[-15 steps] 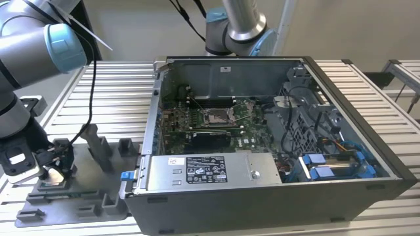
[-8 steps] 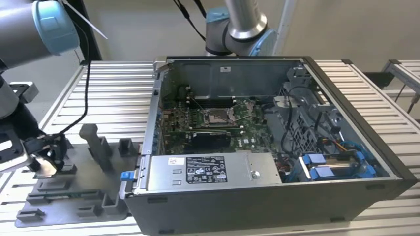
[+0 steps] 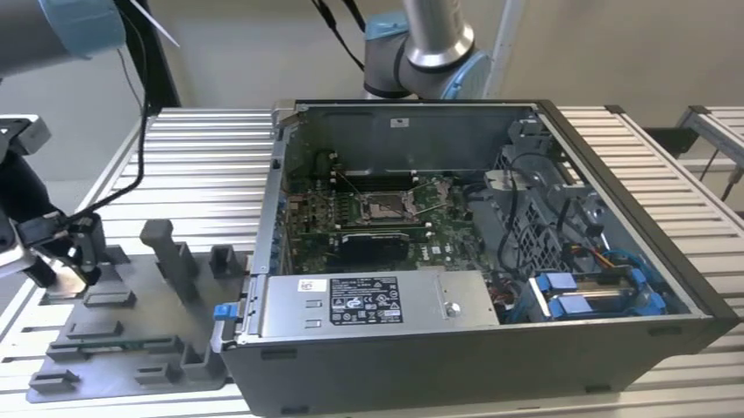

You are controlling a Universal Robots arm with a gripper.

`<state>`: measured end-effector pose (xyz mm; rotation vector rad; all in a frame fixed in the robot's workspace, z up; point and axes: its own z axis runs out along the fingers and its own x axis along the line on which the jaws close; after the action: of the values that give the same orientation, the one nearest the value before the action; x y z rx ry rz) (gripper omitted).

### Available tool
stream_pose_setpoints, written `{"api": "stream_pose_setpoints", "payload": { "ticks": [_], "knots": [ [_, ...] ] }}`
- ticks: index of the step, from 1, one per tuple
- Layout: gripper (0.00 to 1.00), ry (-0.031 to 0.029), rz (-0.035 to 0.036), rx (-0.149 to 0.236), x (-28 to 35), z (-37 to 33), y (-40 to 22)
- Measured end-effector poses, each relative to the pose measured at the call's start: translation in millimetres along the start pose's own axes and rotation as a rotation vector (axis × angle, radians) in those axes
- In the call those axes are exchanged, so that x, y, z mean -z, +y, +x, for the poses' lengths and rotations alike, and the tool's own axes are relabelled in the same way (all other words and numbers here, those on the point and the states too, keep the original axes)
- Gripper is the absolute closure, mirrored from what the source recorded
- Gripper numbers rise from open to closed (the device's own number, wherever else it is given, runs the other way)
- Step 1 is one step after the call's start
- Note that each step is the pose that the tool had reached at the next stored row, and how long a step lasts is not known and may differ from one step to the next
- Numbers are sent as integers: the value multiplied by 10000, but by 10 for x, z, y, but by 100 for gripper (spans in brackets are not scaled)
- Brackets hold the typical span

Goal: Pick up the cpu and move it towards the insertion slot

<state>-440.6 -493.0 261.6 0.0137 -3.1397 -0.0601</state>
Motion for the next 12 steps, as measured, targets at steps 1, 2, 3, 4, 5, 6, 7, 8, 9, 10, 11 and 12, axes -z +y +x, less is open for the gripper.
{"api": "stream_pose_setpoints", "payload": {
  "ticks": [1,2,3,4,5,6,7,8,9,10,11,12],
  "knots": [
    [100,0,1,0,44,0,2],
    [100,2,2,0,89,0,3],
    [100,1,1,0,134,0,5],
    [100,1,1,0,180,0,7],
    [100,2,1,0,224,0,9],
    [100,1,1,0,270,0,10],
    [100,1,1,0,317,0,12],
    [100,2,1,0,362,1,14],
    [100,1,0,0,407,0,16],
    [100,1,1,0,452,1,17],
    [100,2,1,-1,497,1,19],
    [100,2,1,-1,543,1,21]
  ]
}}
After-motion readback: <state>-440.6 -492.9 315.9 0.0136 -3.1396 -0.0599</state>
